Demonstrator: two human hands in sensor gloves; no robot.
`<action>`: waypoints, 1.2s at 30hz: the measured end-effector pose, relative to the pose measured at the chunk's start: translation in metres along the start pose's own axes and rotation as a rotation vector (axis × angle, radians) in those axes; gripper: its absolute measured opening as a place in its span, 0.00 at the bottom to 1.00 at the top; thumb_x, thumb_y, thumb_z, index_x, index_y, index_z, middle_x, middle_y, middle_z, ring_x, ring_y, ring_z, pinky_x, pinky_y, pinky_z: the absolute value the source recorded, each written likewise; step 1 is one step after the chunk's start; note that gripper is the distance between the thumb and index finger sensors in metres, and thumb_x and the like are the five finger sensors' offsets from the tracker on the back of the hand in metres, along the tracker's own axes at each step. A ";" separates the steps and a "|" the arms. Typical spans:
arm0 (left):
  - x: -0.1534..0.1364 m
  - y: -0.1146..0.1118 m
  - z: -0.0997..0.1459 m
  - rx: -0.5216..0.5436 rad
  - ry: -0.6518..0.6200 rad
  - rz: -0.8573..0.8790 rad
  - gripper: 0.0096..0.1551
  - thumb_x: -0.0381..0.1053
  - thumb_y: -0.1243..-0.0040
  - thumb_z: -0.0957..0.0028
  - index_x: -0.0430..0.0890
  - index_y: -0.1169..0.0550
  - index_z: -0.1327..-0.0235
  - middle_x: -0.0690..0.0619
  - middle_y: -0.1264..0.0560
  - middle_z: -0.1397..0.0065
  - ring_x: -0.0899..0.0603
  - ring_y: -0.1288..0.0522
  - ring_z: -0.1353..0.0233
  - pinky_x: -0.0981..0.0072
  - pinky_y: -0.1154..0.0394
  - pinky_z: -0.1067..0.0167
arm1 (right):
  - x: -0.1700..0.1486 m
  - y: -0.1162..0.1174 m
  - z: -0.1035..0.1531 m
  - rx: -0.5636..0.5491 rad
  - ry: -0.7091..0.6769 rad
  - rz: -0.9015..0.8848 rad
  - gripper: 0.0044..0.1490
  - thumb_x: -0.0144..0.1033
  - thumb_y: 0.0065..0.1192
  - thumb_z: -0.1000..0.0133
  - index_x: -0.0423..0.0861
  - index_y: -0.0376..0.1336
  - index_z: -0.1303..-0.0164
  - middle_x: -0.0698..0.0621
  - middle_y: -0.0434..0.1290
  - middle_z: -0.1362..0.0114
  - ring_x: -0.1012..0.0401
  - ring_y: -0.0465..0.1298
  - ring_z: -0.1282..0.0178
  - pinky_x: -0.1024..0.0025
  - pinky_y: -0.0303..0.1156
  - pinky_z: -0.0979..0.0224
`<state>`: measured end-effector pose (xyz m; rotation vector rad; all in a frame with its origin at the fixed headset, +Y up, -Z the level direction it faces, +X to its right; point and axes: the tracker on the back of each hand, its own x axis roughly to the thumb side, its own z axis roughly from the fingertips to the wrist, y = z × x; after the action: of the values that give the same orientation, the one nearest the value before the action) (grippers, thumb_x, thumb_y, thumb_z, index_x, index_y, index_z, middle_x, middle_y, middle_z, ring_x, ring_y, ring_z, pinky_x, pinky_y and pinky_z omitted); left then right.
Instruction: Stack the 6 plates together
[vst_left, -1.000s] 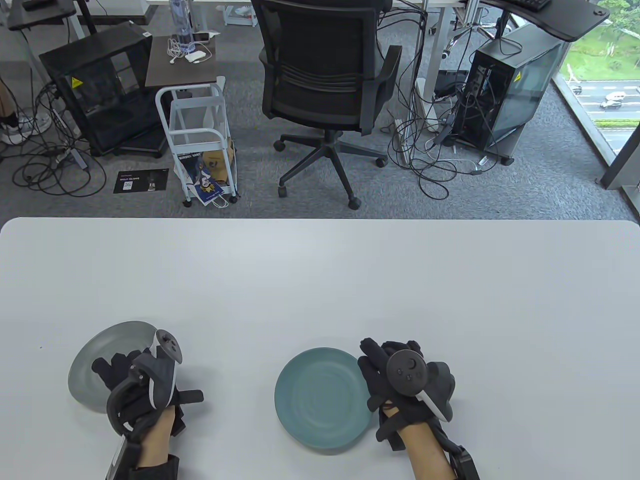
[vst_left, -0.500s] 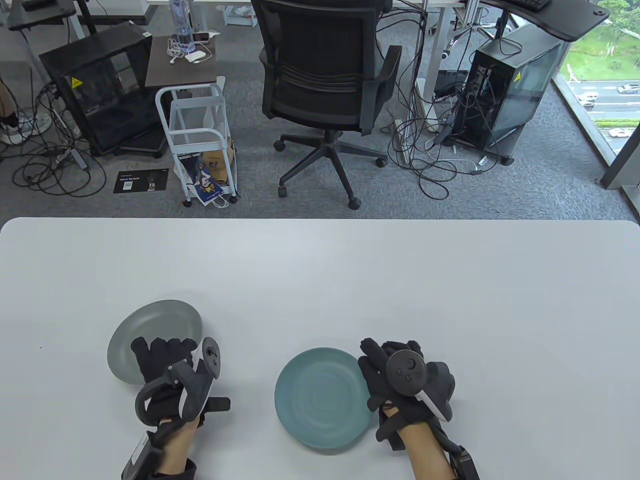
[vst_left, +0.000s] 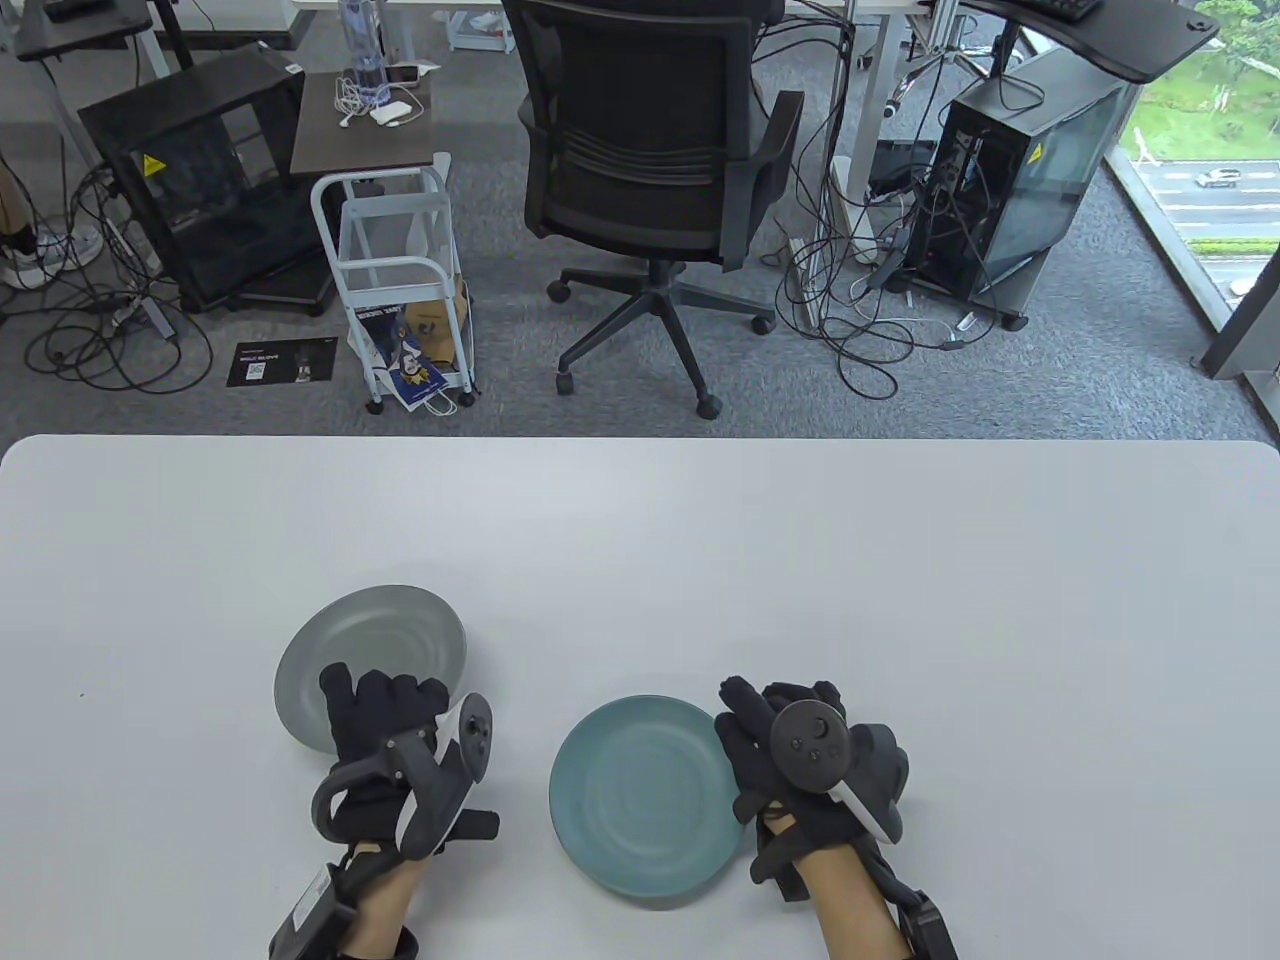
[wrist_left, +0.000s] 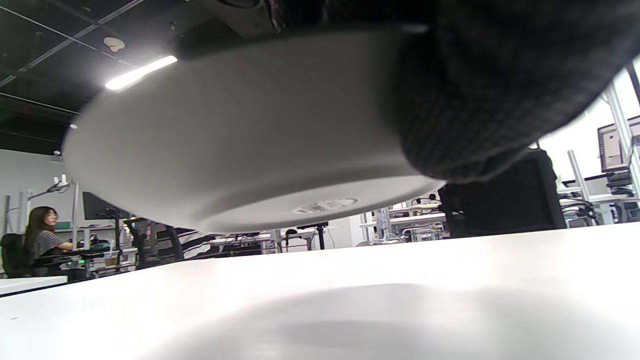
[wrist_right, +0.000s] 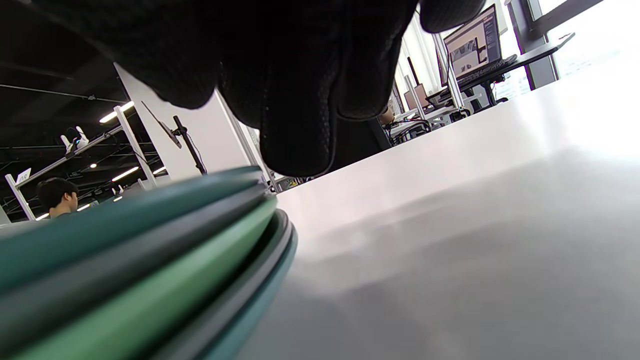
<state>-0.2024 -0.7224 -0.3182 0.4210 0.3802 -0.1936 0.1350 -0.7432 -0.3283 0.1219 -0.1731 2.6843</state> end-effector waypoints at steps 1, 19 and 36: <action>0.002 0.001 0.001 0.005 -0.008 0.004 0.17 0.57 0.18 0.71 0.59 0.14 0.69 0.62 0.16 0.59 0.56 0.22 0.36 0.51 0.45 0.14 | 0.000 0.000 0.000 -0.003 0.000 0.000 0.30 0.56 0.56 0.40 0.53 0.65 0.30 0.56 0.79 0.41 0.54 0.66 0.23 0.44 0.46 0.16; 0.042 0.026 0.030 0.052 -0.186 0.076 0.17 0.57 0.18 0.72 0.59 0.13 0.69 0.63 0.16 0.59 0.56 0.22 0.37 0.50 0.44 0.15 | 0.011 -0.005 0.004 -0.095 0.013 0.034 0.32 0.58 0.55 0.40 0.53 0.65 0.30 0.57 0.81 0.41 0.55 0.68 0.24 0.44 0.46 0.16; 0.072 0.052 0.055 0.104 -0.352 0.099 0.17 0.58 0.18 0.73 0.60 0.13 0.70 0.63 0.16 0.60 0.57 0.21 0.37 0.50 0.45 0.15 | 0.038 -0.004 0.004 -0.071 0.001 0.005 0.39 0.64 0.50 0.40 0.51 0.61 0.25 0.55 0.80 0.39 0.54 0.66 0.23 0.44 0.44 0.16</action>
<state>-0.1056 -0.7073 -0.2819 0.4971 0.0038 -0.1876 0.1034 -0.7239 -0.3193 0.0984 -0.2681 2.6794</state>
